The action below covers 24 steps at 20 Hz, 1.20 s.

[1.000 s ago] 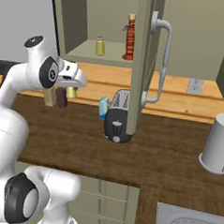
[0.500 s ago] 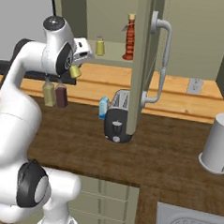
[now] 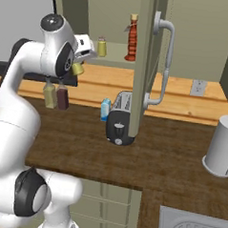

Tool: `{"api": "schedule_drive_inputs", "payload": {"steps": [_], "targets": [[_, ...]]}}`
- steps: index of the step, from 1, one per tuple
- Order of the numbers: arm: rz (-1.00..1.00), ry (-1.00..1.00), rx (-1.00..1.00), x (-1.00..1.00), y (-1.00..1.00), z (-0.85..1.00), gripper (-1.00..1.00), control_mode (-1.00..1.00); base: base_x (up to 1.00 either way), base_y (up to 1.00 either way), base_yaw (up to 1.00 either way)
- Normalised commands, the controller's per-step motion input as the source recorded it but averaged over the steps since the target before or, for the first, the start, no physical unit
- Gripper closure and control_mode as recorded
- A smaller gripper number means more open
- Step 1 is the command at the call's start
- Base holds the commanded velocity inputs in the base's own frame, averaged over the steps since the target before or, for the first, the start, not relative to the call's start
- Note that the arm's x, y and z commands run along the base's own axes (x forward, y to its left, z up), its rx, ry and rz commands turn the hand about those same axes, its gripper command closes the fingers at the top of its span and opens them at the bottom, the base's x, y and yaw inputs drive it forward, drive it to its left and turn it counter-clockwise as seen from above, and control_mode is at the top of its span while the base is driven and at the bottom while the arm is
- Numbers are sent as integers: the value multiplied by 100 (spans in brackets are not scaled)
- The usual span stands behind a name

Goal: Put the shaker and condiment bottle from the counter next to their counterparts in the cabinet.

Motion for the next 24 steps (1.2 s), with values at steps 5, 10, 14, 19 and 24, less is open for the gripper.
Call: {"api": "schedule_drive_inputs", "payload": {"steps": [5, 10, 14, 19, 24], "targets": [[-37, -31, 20, 0, -3, 51, 100, -100, 0, 0, 0], [-38, -24, 38, 8, -4, 10, 100, -100, 0, 0, 0], [-3, 0, 3, 3, -3, 0, 100, -100, 0, 0, 0], [0, 0, 11, 28, -26, 2, 100, -100, 0, 0, 0], [0, 5, 16, 51, -41, 18, 100, -100, 0, 0, 0]]}}
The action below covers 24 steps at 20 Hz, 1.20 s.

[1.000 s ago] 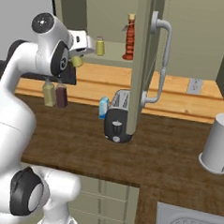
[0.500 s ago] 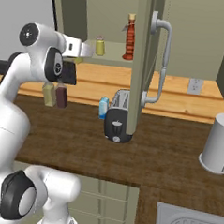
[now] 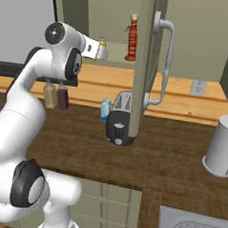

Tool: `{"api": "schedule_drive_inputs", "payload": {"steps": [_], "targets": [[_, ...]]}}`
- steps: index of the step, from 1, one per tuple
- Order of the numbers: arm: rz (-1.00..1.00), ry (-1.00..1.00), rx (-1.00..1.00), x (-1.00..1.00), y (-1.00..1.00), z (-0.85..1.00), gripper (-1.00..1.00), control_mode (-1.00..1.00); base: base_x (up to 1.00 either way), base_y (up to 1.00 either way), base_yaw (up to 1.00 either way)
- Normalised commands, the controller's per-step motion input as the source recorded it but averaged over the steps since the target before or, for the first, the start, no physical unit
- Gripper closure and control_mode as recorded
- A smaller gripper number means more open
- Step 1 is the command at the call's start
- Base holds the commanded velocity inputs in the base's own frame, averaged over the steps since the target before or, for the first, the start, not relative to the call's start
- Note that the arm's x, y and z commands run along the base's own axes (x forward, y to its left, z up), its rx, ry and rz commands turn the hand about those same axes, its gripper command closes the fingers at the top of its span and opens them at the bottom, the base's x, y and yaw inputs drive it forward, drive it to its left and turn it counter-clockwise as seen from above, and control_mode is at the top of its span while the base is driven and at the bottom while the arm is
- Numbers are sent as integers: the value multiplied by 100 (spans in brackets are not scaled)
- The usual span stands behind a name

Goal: Put the shaker and condiment bottle from the counter next to their counterparts in the cabinet.

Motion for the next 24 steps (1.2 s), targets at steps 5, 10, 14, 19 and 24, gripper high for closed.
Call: {"api": "schedule_drive_inputs", "payload": {"steps": [5, 10, 14, 19, 24], "targets": [[-1, 5, 4, 50, -24, 17, 100, -100, 0, 0, 0], [-1, 2, 0, 43, -1, 1, 100, -100, 0, 0, 0], [0, 0, -10, 31, -2, -10, 100, -100, 0, 0, 0], [0, 2, -13, 11, -11, -18, 100, -100, 0, 0, 0], [0, 1, 0, 0, 0, -3, 100, -100, 0, 0, 0]]}}
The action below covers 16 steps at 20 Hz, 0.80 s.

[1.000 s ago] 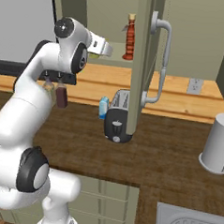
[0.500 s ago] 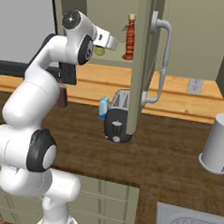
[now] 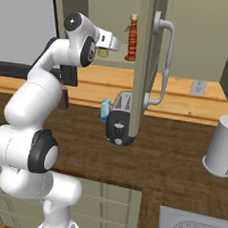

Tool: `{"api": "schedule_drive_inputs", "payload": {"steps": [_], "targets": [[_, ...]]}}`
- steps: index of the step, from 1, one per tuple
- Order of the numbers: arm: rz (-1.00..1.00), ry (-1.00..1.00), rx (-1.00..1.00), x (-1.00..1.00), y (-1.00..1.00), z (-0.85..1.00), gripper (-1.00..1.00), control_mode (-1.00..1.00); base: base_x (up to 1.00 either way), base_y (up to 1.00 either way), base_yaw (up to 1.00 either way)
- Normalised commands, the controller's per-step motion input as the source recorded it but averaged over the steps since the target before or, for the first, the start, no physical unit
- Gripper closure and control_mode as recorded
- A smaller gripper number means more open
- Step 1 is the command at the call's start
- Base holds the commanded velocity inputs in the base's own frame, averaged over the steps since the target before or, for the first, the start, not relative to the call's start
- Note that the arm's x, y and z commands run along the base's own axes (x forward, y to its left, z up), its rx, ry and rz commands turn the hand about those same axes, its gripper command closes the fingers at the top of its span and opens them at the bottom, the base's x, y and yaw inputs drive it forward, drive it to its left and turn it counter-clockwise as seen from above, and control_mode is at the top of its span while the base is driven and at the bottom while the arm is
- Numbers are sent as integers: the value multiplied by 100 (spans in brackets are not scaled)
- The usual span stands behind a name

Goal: Put the shaker and condiment bottle from the counter next to their counterparts in the cabinet.

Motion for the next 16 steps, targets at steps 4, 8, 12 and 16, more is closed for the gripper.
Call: {"api": "schedule_drive_inputs", "payload": {"steps": [4, 8, 12, 16], "targets": [[0, 2, 0, 11, -13, -42, 100, -100, 0, 0, 0], [0, 1, 0, 10, -8, -13, 100, -100, 0, 0, 0], [0, 0, 0, 23, -13, 0, 100, -100, 0, 0, 0], [0, 0, 0, 31, -14, -12, 100, -100, 0, 0, 0]]}}
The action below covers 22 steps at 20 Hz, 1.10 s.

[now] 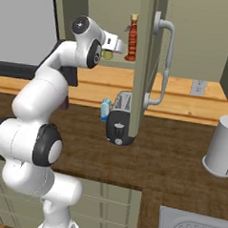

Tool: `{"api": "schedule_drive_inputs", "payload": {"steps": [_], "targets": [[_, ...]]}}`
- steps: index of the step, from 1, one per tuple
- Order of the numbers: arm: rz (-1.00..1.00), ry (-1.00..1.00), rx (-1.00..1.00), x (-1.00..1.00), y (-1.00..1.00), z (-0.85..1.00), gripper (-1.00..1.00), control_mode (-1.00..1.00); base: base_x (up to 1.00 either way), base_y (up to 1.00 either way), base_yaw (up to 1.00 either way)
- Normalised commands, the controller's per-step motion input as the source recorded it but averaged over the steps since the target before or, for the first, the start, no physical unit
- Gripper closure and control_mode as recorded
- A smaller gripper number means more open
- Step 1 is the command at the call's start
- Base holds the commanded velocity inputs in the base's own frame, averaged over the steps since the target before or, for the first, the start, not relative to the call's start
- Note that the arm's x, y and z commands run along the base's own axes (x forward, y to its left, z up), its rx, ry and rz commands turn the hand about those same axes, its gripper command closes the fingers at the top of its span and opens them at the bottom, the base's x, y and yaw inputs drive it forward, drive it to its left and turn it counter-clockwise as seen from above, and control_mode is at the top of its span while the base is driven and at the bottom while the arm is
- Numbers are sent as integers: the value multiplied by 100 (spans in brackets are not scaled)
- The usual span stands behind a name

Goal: Put the shaker and condiment bottle from the counter next to their counterparts in the cabinet.

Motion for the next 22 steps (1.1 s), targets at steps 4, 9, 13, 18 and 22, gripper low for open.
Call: {"api": "schedule_drive_inputs", "payload": {"steps": [4, 9, 13, 18, 22], "targets": [[0, 2, 0, 29, -19, -13, 100, -100, 0, 0, 0], [0, 1, 0, 23, -3, -10, 100, -100, 0, 0, 0], [0, 2, 0, 15, 0, -29, 100, -100, 0, 0, 0], [0, 1, 0, 1, 0, -19, 100, -100, 0, 0, 0], [0, 0, 0, 0, 0, -22, -100, -100, 0, 0, 0]]}}
